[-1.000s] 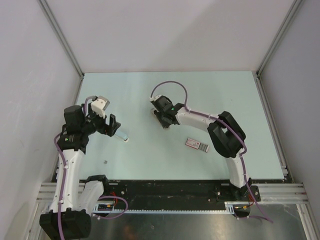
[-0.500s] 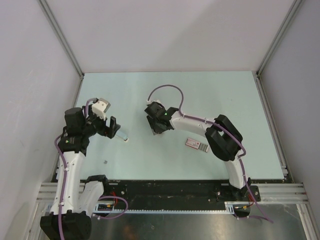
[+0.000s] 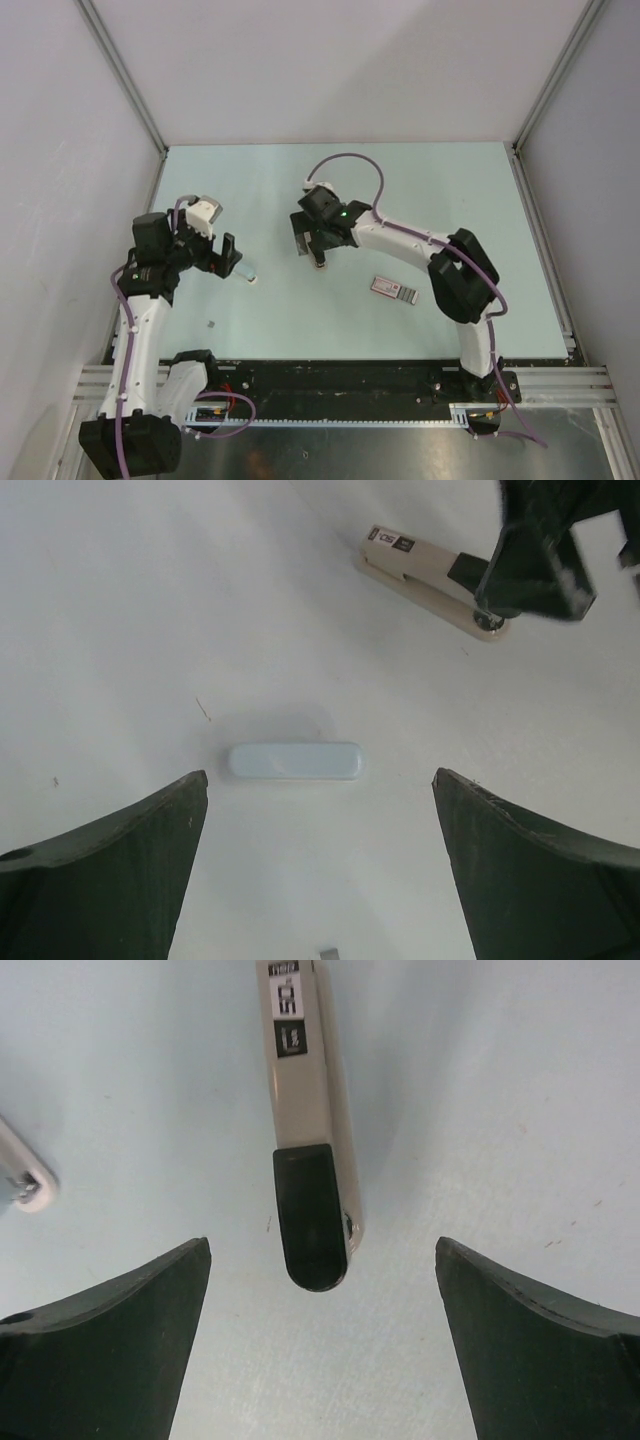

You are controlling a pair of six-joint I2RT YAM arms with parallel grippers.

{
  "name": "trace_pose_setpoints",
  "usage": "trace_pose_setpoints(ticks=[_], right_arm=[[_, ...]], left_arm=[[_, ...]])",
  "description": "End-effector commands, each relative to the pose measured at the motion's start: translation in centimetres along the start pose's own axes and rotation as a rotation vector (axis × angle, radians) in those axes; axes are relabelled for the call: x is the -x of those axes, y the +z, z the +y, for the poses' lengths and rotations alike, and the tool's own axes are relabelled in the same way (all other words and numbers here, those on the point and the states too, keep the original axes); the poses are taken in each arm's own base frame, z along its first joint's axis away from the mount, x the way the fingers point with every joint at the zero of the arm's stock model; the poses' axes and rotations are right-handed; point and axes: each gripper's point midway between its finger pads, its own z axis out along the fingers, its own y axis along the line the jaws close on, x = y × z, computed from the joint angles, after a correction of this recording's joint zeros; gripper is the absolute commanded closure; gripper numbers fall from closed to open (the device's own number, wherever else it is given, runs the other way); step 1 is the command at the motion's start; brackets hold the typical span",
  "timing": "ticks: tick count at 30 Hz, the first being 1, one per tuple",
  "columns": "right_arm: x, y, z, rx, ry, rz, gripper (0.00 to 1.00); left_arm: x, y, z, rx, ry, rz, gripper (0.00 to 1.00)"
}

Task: Unload the staples from the stapler

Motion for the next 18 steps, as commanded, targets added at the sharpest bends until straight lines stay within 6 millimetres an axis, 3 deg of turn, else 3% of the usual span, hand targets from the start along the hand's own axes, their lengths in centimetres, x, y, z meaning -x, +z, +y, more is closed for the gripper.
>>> trace_pose_setpoints(ticks=[1, 5, 8, 11, 12, 15, 18], right_arm=[[4.3, -2.1, -1.1, 0.143, 0.050, -0.121, 0.01], [5.0, -2.2, -2.3, 0.112, 0.031, -0.167, 0.01], [6.0, -2.8, -2.4, 0.098, 0.042, -0.208, 0.01], [6.2, -2.9, -2.5, 0.111, 0.051, -0.191, 0.01], [6.0, -2.8, -2.4, 0.105, 0.039, -0.179, 0.05], [6.0, -3.0, -1.1, 0.076, -0.039, -0.173, 0.37], [5.7, -2.8, 0.6, 0.069, -0.086, -0.157, 0.81]], left_arm=[[2.8, -1.2, -0.1, -0.004, 0.064, -0.049, 0.01], [4.3, -2.2, -1.3, -0.049, 0.141, -0.116, 0.01], [3.2, -1.3, -0.6, -0.048, 0.108, -0.044, 0.01], [2.4, -1.0, -0.5, -0.057, 0.111, -0.014, 0.12], [2.4, -1.0, -0.6, -0.057, 0.115, -0.015, 0.17], [2.4, -1.0, -0.4, -0.041, 0.116, -0.008, 0.33], [2.3, -0.7, 0.2, -0.019, 0.100, 0.016, 0.65]])
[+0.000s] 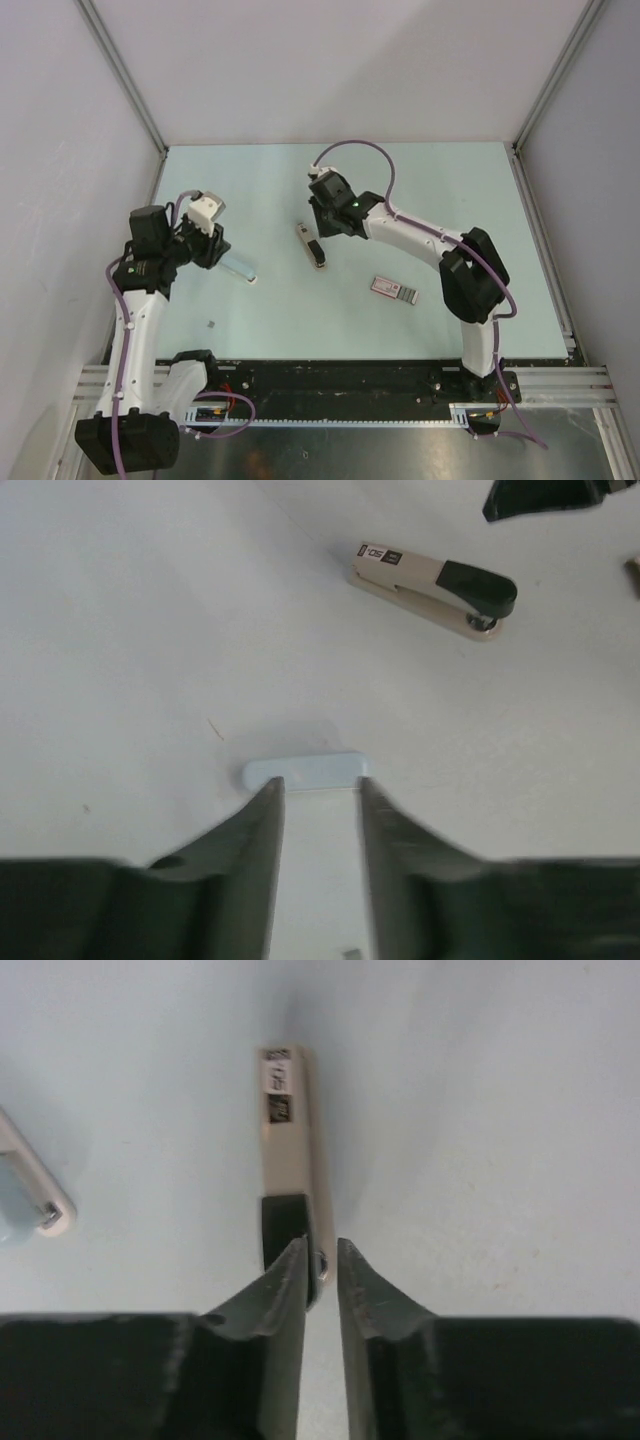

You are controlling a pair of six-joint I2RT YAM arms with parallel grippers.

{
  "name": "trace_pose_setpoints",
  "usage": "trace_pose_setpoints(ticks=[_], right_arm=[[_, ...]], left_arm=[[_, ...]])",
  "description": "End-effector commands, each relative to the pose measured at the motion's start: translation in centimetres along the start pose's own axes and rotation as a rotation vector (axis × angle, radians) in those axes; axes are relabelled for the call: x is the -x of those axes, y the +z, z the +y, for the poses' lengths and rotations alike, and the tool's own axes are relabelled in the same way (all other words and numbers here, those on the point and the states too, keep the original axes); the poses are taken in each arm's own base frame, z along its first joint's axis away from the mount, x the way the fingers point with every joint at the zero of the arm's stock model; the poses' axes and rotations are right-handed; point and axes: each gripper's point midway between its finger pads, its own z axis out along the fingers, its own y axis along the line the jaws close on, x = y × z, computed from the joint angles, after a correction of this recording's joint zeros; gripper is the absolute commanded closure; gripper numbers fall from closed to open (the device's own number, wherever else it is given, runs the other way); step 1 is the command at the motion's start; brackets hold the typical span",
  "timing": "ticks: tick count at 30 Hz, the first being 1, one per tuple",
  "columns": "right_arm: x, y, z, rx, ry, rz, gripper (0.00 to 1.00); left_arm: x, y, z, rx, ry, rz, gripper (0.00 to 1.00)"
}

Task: Unload the staples from the stapler

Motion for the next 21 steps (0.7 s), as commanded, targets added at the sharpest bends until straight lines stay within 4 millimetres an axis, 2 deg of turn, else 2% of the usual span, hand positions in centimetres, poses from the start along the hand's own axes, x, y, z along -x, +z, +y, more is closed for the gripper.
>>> trace_pose_setpoints(ticks=[1, 2, 3, 5, 8, 9, 12, 15, 17, 21], right_arm=[[2.0, -0.8, 3.2, 0.004, -0.079, -0.038, 0.91], [1.7, -0.6, 3.4, -0.009, -0.087, -0.025, 0.95], [1.5, -0.3, 3.6, -0.019, -0.091, -0.016, 0.98], [1.3, 0.0, 4.0, -0.017, -0.090, -0.013, 0.99], [1.3, 0.2, 4.6, 0.017, -0.060, -0.012, 1.00], [1.3, 0.2, 4.9, 0.043, -0.053, -0.011, 1.00], [2.1, -0.1, 5.1, 0.072, -0.023, -0.031, 1.00], [3.4, -0.7, 4.3, -0.028, -0.045, -0.097, 1.00], [4.1, -1.4, 4.2, -0.104, -0.096, -0.146, 1.00], [3.9, -2.3, 3.6, -0.256, -0.086, -0.176, 1.00]], left_arm=[[0.7, -0.1, 0.7, 0.026, 0.011, 0.012, 0.78], [0.6, 0.0, 0.8, 0.031, 0.002, 0.019, 0.89], [0.5, 0.0, 0.9, 0.035, -0.005, 0.023, 0.94], [0.5, -0.1, 0.9, 0.043, -0.012, 0.024, 0.99], [0.5, -0.3, 0.9, 0.055, -0.011, 0.021, 0.99], [0.5, -0.3, 1.0, 0.060, -0.011, 0.022, 0.92], [0.2, -0.4, 1.2, 0.078, -0.011, 0.029, 0.55], [0.0, -0.5, 1.2, 0.084, -0.009, 0.032, 0.34], [0.0, -0.6, 1.1, 0.087, -0.007, 0.029, 0.27], [0.0, -0.7, 0.9, 0.086, 0.000, 0.024, 0.25]])
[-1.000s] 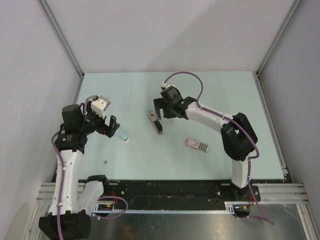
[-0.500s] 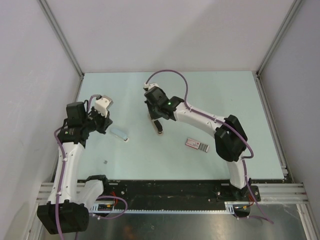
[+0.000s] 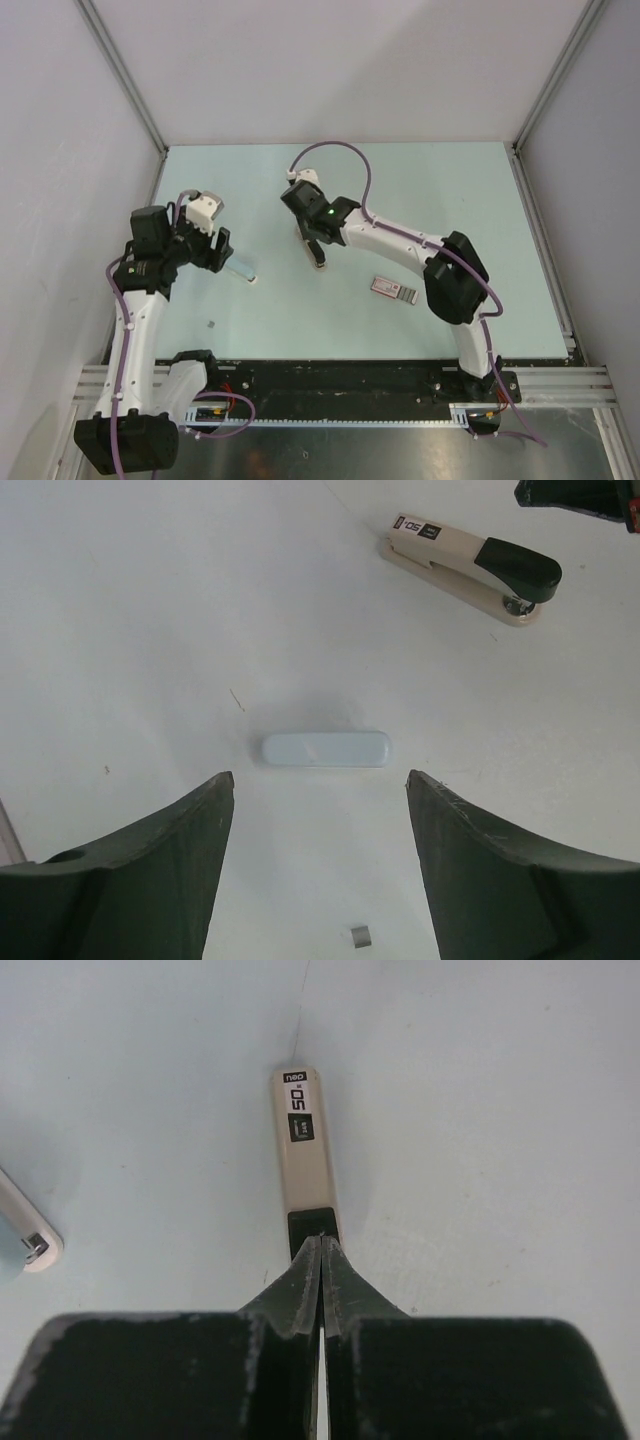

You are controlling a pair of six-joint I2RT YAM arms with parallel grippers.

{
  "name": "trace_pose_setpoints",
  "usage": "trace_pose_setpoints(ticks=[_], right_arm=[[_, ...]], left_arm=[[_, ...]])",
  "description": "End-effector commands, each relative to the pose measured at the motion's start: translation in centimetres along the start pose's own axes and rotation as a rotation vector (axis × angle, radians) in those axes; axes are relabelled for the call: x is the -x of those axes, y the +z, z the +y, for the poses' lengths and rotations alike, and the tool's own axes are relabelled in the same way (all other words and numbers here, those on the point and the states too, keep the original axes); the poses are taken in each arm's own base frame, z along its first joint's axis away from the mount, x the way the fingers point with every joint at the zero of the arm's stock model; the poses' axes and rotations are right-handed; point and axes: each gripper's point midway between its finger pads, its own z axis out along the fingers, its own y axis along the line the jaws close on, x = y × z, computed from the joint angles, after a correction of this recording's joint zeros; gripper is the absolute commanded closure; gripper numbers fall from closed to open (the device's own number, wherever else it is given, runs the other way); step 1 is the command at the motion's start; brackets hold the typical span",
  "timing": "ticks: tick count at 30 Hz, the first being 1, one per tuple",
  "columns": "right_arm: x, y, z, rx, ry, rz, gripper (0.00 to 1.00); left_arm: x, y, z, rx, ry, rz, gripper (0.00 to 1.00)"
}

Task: Unload the staples from the stapler

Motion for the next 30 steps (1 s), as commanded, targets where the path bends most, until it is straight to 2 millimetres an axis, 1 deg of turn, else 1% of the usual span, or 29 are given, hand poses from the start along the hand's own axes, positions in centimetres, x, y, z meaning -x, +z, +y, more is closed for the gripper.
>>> trace_pose_setpoints(ticks=[1, 6, 7, 8, 10, 11, 12, 13, 14, 15, 18, 21, 25, 30], right_arm=[[2.5, -2.0, -0.2, -0.155, 0.006, -0.094, 1.00], [0.7, -0.6, 0.4, -0.088, 0.014, 0.015, 1.00], [0.2, -0.3, 0.5, -0.070, 0.009, 0.035, 0.97], [-0.3, -0.1, 0.6, -0.054, 0.006, 0.057, 0.85], [-1.0, 0.3, 0.5, -0.031, 0.006, 0.084, 0.53], [-1.4, 0.4, 0.5, -0.018, 0.001, 0.092, 0.42], [-1.7, 0.5, 0.5, -0.004, -0.006, 0.096, 0.33], [-2.1, 0.7, 0.5, 0.011, -0.012, 0.098, 0.25], [-2.3, 0.8, 0.5, 0.025, -0.016, 0.099, 0.20], [-2.5, 1.0, 0.5, 0.035, -0.018, 0.105, 0.17], [-3.2, 1.8, 0.1, 0.044, -0.019, 0.127, 0.15], [-3.9, 2.4, 0.2, 0.074, -0.024, 0.157, 0.15], [-4.4, 3.0, 0.6, 0.108, -0.025, 0.177, 0.18], [-4.8, 3.6, 0.8, 0.118, -0.009, 0.192, 0.25]], left_arm=[[0.8, -0.7, -0.2, 0.012, 0.017, -0.030, 0.24], [0.8, -0.6, -0.2, 0.013, 0.013, -0.028, 0.25], [0.7, -0.6, -0.2, 0.013, 0.013, -0.026, 0.25], [0.7, -0.6, -0.2, 0.015, 0.013, -0.025, 0.25], [0.5, -0.6, -0.2, 0.018, 0.014, -0.021, 0.25], [0.5, -0.6, -0.1, 0.019, 0.015, -0.019, 0.25], [0.4, -0.5, -0.1, 0.021, 0.015, -0.017, 0.25], [0.3, -0.5, -0.1, 0.021, 0.016, -0.015, 0.25], [0.3, -0.5, -0.1, 0.023, 0.016, -0.014, 0.25], [0.3, -0.5, -0.1, 0.024, 0.014, -0.013, 0.24], [0.3, -0.5, -0.1, 0.025, 0.014, -0.013, 0.24], [0.3, -0.5, -0.3, 0.024, 0.021, -0.013, 0.20], [0.1, -0.2, -0.4, 0.017, 0.014, 0.000, 0.17], [-0.4, 0.4, -0.7, 0.001, 0.003, 0.026, 0.16]])
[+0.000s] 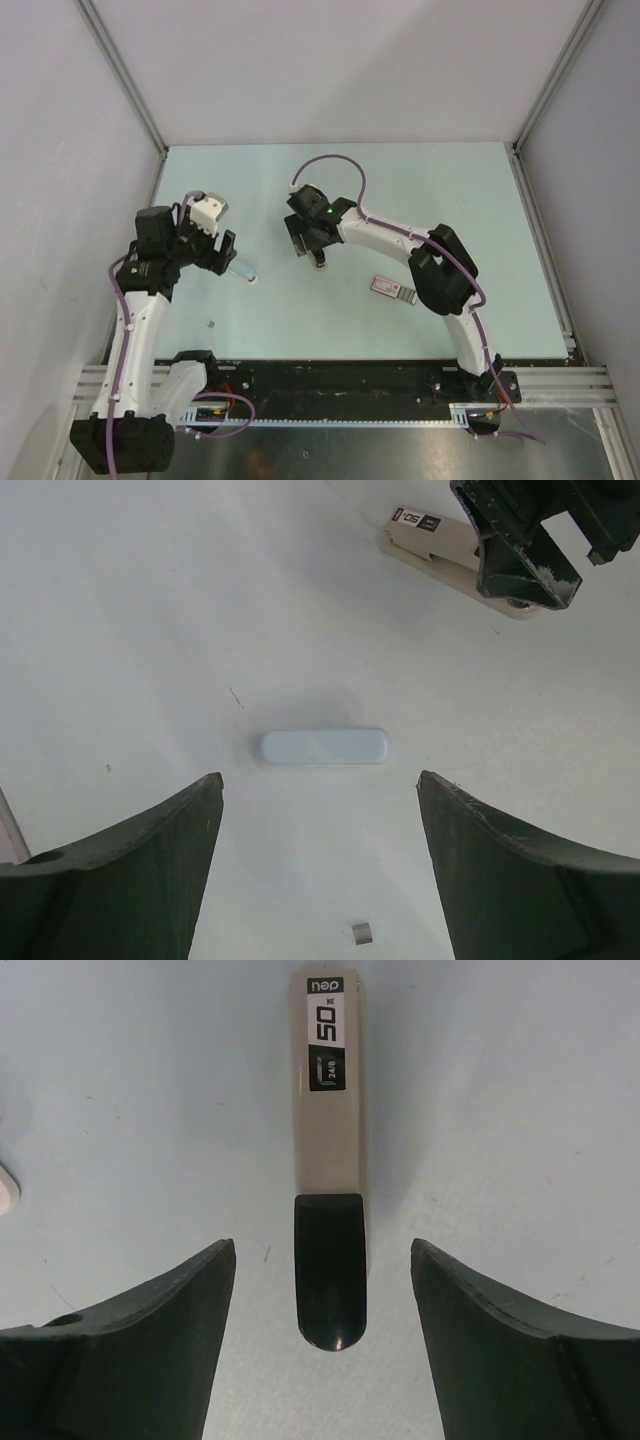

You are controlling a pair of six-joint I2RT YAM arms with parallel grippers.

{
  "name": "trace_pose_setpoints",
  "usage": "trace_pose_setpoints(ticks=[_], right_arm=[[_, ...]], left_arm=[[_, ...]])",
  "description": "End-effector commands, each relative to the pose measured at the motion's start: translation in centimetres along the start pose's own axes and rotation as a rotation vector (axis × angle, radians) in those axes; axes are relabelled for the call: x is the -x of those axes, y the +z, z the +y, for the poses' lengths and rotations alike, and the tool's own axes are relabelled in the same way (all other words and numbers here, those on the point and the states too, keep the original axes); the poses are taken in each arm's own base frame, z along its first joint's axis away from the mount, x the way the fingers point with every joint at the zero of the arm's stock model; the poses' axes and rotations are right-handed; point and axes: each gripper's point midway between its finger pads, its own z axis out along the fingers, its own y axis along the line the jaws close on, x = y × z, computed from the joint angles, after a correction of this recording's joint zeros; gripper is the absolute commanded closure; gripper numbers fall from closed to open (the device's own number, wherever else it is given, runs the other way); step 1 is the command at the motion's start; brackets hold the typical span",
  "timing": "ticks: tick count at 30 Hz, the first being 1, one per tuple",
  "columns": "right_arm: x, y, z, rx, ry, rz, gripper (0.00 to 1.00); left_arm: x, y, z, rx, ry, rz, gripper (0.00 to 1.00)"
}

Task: Unload the staples from the stapler

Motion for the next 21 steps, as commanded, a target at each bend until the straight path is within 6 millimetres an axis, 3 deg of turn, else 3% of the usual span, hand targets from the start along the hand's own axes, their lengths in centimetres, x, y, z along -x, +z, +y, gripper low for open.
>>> trace_pose_setpoints(ticks=[1, 4, 6, 13, 21], right_arm=[[-0.1, 0.9, 0.4, 0.030, 0.009, 0.009, 0.26], [-0.3, 1.1, 0.1, 0.022, 0.010, 0.017, 0.28], [-0.3, 1.1, -0.1, 0.018, 0.013, 0.019, 0.31], [-0.5, 1.7, -0.1, 0.020, 0.020, 0.029, 0.58], [-0.9, 1.7, 0.6, 0.060, 0.050, 0.050, 0.66]], left_arm=[[-0.5, 0.5, -0.4, -0.011, -0.021, 0.022, 0.15], [-0.3, 0.5, -0.4, -0.006, -0.017, 0.023, 0.04], [-0.2, 0.5, -0.4, -0.005, -0.018, 0.022, 0.01], [0.2, 0.7, -1.2, -0.027, -0.009, 0.017, 0.01], [0.7, 1.5, -3.1, -0.097, 0.007, 0.023, 0.00]])
